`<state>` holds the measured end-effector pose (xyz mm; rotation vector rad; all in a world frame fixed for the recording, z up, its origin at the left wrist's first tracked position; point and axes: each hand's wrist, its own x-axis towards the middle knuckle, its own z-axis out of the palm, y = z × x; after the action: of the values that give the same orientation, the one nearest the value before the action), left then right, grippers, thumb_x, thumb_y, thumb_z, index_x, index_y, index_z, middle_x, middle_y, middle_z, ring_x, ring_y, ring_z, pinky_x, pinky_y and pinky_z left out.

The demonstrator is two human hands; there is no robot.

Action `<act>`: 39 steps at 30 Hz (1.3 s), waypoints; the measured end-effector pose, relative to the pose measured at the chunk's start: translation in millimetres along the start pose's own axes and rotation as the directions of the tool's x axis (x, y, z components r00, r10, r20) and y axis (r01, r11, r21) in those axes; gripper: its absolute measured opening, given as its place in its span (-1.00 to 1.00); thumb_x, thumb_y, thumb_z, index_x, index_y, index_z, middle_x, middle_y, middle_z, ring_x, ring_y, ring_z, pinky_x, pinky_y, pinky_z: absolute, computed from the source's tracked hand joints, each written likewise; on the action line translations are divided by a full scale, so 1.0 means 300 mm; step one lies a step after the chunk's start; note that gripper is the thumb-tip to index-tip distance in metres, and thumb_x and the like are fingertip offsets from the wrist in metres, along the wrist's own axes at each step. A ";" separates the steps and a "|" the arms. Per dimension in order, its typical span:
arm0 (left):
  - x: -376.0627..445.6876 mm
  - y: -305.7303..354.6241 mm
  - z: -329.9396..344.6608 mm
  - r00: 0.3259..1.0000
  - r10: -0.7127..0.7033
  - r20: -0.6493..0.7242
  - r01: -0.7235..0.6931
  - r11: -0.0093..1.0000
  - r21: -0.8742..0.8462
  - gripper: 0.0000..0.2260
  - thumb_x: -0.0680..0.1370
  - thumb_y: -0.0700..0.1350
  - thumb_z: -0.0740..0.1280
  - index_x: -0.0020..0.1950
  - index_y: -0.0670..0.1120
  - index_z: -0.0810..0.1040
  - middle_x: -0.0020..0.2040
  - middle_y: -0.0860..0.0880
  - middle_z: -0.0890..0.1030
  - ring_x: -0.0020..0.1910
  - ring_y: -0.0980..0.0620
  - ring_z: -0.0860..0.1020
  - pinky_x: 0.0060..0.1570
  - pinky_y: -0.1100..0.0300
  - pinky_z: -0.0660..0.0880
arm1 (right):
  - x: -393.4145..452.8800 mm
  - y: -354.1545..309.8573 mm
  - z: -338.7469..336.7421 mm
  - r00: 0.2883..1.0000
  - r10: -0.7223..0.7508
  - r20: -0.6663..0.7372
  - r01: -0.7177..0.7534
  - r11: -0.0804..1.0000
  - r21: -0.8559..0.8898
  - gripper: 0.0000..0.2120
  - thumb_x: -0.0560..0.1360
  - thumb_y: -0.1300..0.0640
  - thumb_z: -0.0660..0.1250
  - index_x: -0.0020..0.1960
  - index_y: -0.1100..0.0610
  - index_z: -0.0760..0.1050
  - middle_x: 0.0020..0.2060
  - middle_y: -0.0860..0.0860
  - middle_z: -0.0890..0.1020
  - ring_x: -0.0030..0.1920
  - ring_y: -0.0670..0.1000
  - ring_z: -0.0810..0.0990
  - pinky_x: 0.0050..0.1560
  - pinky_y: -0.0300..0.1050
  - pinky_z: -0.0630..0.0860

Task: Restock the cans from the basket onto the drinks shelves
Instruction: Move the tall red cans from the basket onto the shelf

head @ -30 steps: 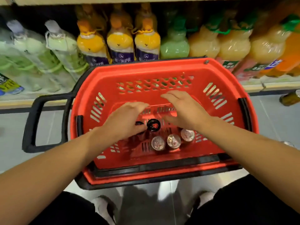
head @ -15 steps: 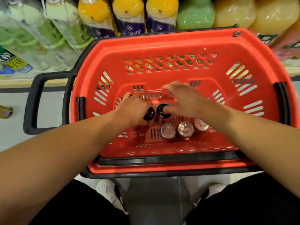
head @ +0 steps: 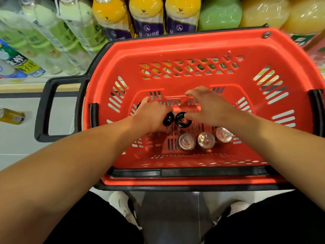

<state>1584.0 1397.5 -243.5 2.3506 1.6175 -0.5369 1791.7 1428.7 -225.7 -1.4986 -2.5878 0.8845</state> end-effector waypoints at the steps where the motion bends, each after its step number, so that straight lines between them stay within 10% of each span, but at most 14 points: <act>1: -0.009 -0.008 -0.028 0.999 -0.004 -0.036 0.003 1.000 -0.020 -0.46 0.32 0.13 0.46 0.28 0.09 0.49 0.09 0.00 0.65 0.14 -0.12 0.57 0.22 -0.03 0.38 | -0.001 0.003 -0.004 1.000 0.000 -0.006 0.000 1.000 0.005 -0.30 0.42 -0.09 0.45 0.47 0.06 0.29 0.39 0.07 0.37 0.33 0.12 0.41 0.28 0.01 0.40; 4: -0.065 -0.036 -0.129 0.990 -0.055 -0.131 0.028 0.980 -0.199 -0.48 0.31 0.10 0.50 0.23 0.03 0.56 0.03 -0.04 0.67 0.05 -0.15 0.60 0.01 0.00 0.53 | -0.002 0.014 -0.011 0.999 0.000 -0.035 0.000 1.000 0.009 -0.33 0.43 -0.09 0.45 0.45 0.09 0.32 0.35 0.09 0.42 0.29 0.11 0.46 0.21 -0.08 0.37; 9: -0.155 -0.103 -0.272 0.940 -0.209 -0.268 0.033 0.840 -0.541 -0.39 0.30 0.01 0.57 0.34 0.02 0.55 0.27 0.02 0.60 0.28 0.02 0.52 0.28 0.15 0.40 | 0.004 0.028 0.001 0.998 0.014 -0.066 -0.013 1.000 0.013 -0.33 0.42 -0.14 0.44 0.42 0.12 0.37 0.33 0.09 0.46 0.30 0.06 0.46 0.25 -0.15 0.34; 15: -0.197 -0.142 -0.244 0.872 -0.412 -0.266 -0.123 0.342 -0.932 -0.43 0.35 -0.18 0.57 0.34 0.03 0.53 0.22 0.14 0.59 0.20 0.29 0.52 0.25 0.32 0.41 | -0.002 -0.002 -0.006 0.999 0.006 -0.038 -0.006 1.000 -0.006 -0.37 0.43 -0.11 0.44 0.40 0.13 0.38 0.31 0.08 0.46 0.30 0.07 0.46 0.31 -0.04 0.39; 20: -0.209 -0.129 -0.254 0.894 -0.382 -0.233 -0.225 0.066 -0.972 -0.51 0.49 -0.24 0.43 0.40 0.02 0.46 0.28 0.09 0.55 0.15 0.15 0.57 0.02 0.16 0.56 | -0.006 -0.032 0.001 1.000 0.012 -0.017 -0.013 0.999 -0.035 -0.39 0.42 -0.09 0.45 0.39 0.11 0.39 0.30 0.07 0.46 0.28 0.07 0.47 0.31 -0.03 0.39; 26: -0.196 -0.146 -0.245 0.940 -0.236 -0.245 -0.174 0.286 -0.942 -0.44 0.51 -0.25 0.41 0.48 0.03 0.39 0.38 0.13 0.47 0.35 0.26 0.41 0.41 0.17 0.32 | 0.006 -0.025 0.039 0.998 0.001 0.069 0.006 0.995 -0.101 -0.36 0.42 -0.14 0.43 0.40 0.08 0.36 0.30 0.07 0.45 0.28 0.11 0.47 0.27 0.04 0.43; 34: -0.163 -0.173 -0.238 0.939 -0.245 -0.241 -0.131 0.393 -0.910 -0.44 0.51 -0.19 0.43 0.48 0.06 0.37 0.40 0.16 0.44 0.33 0.31 0.39 0.18 0.55 0.30 | 0.060 0.022 0.103 0.965 -0.097 0.244 0.135 0.980 -0.146 -0.25 0.33 -0.09 0.52 0.44 0.06 0.34 0.32 0.04 0.45 0.28 0.09 0.48 0.23 0.01 0.47; 39: -0.149 -0.162 -0.235 0.936 -0.260 -0.238 -0.131 0.369 -0.920 -0.44 0.50 -0.19 0.43 0.47 0.02 0.39 0.40 0.12 0.45 0.34 0.27 0.40 0.35 0.32 0.34 | 0.069 0.067 0.168 0.940 -0.095 0.327 0.138 0.985 -0.108 -0.24 0.30 -0.09 0.52 0.42 0.09 0.35 0.19 0.07 0.51 0.17 0.11 0.54 0.11 0.05 0.51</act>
<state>1535.8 1405.0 -160.0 1.4727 1.4961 0.7368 1781.7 1429.9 -282.9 -1.3037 -2.9822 1.0428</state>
